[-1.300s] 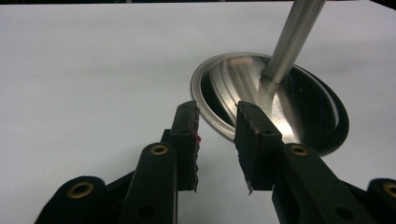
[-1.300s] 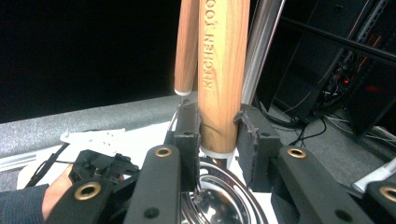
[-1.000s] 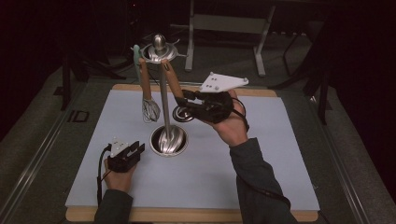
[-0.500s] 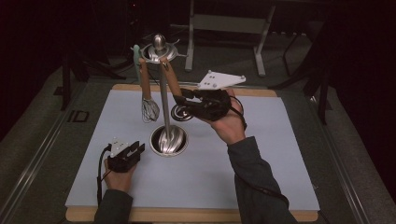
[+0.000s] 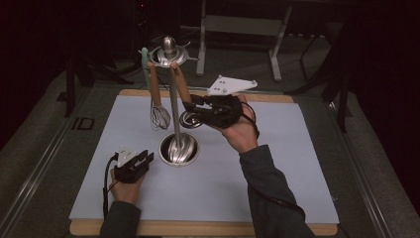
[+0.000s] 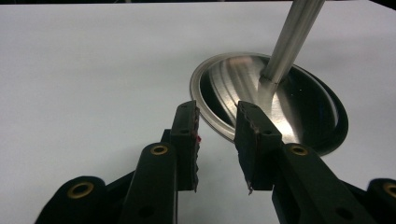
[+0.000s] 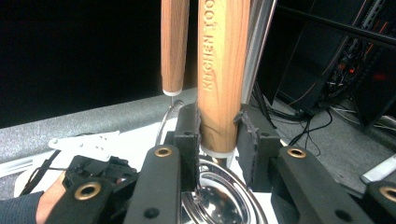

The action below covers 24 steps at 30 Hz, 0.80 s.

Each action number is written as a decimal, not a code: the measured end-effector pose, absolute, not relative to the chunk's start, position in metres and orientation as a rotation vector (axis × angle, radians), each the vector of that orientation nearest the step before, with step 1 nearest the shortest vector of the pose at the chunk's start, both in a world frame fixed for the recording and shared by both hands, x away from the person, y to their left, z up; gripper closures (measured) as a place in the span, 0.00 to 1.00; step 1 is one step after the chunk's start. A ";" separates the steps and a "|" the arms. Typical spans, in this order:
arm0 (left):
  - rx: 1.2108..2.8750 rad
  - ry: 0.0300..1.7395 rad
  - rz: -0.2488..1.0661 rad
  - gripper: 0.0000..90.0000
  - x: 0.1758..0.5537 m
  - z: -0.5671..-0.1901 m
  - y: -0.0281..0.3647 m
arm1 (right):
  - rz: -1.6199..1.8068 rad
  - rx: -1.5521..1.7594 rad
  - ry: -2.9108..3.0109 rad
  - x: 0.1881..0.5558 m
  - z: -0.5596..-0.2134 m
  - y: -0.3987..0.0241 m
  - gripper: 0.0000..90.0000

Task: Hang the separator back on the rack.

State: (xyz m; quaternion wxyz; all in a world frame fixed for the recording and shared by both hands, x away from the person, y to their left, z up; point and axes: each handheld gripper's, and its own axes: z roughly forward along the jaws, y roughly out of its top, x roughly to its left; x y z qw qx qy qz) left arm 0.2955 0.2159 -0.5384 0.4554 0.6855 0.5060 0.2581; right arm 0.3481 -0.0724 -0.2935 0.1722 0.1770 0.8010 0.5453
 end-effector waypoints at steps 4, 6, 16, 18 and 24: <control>1.690 1.248 0.636 0.77 0.296 -0.538 0.216 | 1.545 0.501 2.277 0.349 -0.295 -0.072 0.79; 1.690 1.248 0.636 0.77 0.296 -0.538 0.216 | 1.544 0.502 2.278 0.350 -0.296 -0.071 0.79; 1.691 1.248 0.636 0.77 0.296 -0.538 0.216 | 1.544 0.512 2.302 0.355 -0.301 -0.066 0.79; 1.691 1.249 0.635 0.77 0.296 -0.538 0.216 | 1.543 0.512 2.305 0.356 -0.302 -0.064 0.79; 1.690 1.249 0.634 0.77 0.296 -0.538 0.216 | 1.529 0.513 2.306 0.355 -0.301 -0.061 0.78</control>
